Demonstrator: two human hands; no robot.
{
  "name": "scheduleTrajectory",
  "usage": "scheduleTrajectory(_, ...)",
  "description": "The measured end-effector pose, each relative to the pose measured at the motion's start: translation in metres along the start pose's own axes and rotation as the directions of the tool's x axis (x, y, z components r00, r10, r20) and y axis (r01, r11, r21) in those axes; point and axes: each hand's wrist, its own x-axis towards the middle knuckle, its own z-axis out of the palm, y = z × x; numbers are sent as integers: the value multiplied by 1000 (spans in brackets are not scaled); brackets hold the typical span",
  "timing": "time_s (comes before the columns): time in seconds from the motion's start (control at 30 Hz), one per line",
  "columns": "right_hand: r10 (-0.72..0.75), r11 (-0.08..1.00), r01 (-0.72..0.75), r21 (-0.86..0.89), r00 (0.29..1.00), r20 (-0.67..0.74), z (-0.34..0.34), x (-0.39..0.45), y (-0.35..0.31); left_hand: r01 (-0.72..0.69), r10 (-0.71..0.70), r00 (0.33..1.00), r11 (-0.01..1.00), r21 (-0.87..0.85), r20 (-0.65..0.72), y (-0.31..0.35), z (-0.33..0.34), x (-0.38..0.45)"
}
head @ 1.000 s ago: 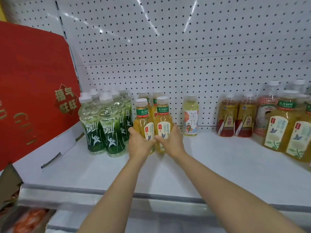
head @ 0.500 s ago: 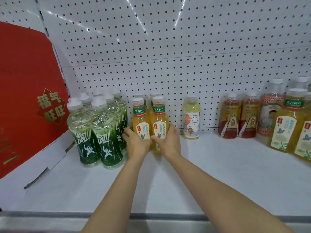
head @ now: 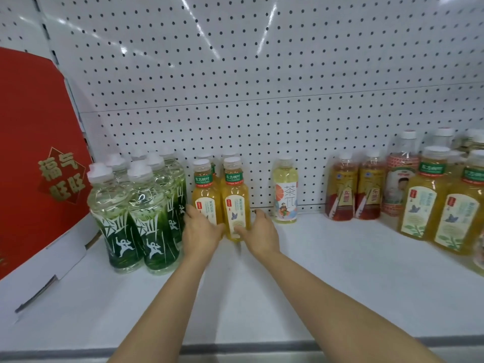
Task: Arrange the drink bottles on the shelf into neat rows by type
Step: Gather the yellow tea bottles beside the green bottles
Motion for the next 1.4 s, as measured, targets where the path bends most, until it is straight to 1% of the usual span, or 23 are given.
scheduleTrajectory(0.07, -66, 993, 62, -96, 997, -39, -22, -12, 8, -100, 105, 990, 993, 60, -94, 5, -5, -14)
scheduleTrajectory(0.13, -137, 978, 123, -166, 988, -77, -46, -27, 16, -228, 253, 953, 961, 154, -167, 12, -9, -28)
scheduleTrajectory(0.2, -212, 956, 187, -228, 973, -94, -72, -44, 25, -343, 384, 907, 911, 229, -172, 24, -9, -43)
scheduleTrajectory(0.27, -260, 935, 223, -275, 959, -108, -100, -61, 36, -435, 476, 872, 861, 262, -116, 41, -4, -62)
scheduleTrajectory(0.33, -293, 919, 237, -316, 946, -140, -128, -79, 48, -488, 517, 855, 827, 279, -39, 59, 5, -82)
scheduleTrajectory(0.5, -262, 900, 161, -406, 943, -207, -192, -117, 92, -590, 582, 806, 774, 229, 111, 104, 35, -128)
scheduleTrajectory(0.67, -235, 891, 89, -445, 929, -285, -255, -140, 134, -643, 610, 766, 736, 213, 202, 150, 68, -173)
scheduleTrajectory(0.77, -240, 883, 76, -463, 921, -307, -291, -144, 155, -653, 615, 756, 730, 201, 223, 183, 88, -190)
scheduleTrajectory(0.9, -331, 853, 131, -504, 884, -331, -339, -144, 175, -643, 604, 763, 745, 177, 231, 230, 115, -210)
scheduleTrajectory(1.1, -472, 808, 244, -536, 812, -343, -399, -125, 180, -606, 573, 791, 783, 143, 214, 278, 148, -233)
scheduleTrajectory(1.2, -491, 807, 261, -529, 795, -356, -419, -110, 172, -577, 544, 810, 806, 132, 217, 291, 156, -230)
scheduleTrajectory(1.27, -480, 821, 258, -509, 794, -372, -430, -97, 166, -554, 526, 826, 824, 119, 204, 299, 159, -222)
scheduleTrajectory(1.4, -418, 857, 228, -463, 834, -361, -439, -69, 158, -458, 441, 874, 888, 45, 206, 308, 170, -200)
